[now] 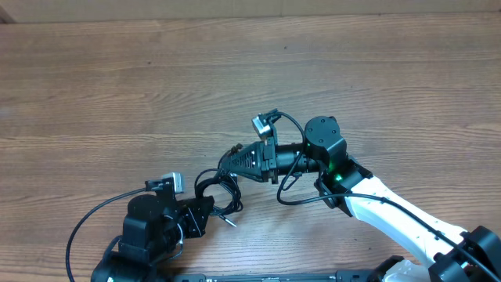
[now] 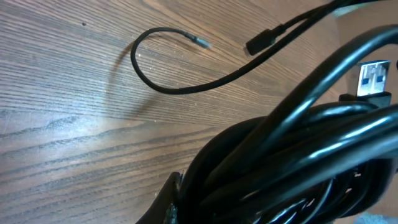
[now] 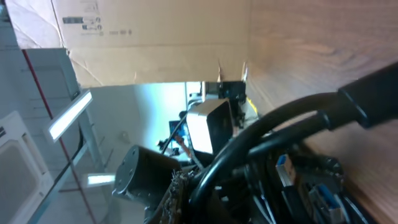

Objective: Untangle cables

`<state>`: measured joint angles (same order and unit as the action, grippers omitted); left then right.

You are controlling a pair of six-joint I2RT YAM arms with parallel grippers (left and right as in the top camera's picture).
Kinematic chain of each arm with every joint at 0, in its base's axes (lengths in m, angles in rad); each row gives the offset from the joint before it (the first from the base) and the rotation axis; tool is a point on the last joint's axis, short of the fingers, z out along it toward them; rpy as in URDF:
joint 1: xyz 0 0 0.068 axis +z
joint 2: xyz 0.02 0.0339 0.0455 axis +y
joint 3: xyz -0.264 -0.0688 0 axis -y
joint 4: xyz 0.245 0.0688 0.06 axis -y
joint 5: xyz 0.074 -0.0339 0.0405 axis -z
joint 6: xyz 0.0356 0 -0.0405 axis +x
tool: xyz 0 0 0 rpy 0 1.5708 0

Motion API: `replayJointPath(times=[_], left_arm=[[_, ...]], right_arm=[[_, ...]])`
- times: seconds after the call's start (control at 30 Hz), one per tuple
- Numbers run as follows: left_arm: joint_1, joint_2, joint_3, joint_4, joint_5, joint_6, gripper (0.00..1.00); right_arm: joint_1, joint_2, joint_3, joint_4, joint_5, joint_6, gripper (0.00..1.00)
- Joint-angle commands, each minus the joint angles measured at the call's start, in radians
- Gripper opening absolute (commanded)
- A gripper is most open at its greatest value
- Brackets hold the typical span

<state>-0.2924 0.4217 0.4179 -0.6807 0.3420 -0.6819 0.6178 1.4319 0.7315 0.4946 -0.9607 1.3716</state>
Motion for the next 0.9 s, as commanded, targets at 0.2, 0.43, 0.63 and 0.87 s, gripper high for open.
replayJointPath(times=[0.2,0.43,0.63,0.87], left_arm=[[0.006,-0.003,-0.006,0.039,-0.098,-0.002,0.04],[0.006,-0.003,0.006,0.084,-0.099,0.158,0.04],[0.006,-0.002,0.047,0.047,-0.13,0.251,0.04],[0.006,0.077,0.163,-0.066,-0.312,0.298,0.04]], right_arm=[[0.002,-0.003,0.021,-0.289,0.249,-0.098,0.04],[0.002,-0.003,0.02,-0.434,0.343,-0.098,0.04],[0.002,-0.003,0.02,-0.448,0.344,-0.098,0.13],[0.002,-0.003,0.02,-0.448,0.343,-0.098,0.5]])
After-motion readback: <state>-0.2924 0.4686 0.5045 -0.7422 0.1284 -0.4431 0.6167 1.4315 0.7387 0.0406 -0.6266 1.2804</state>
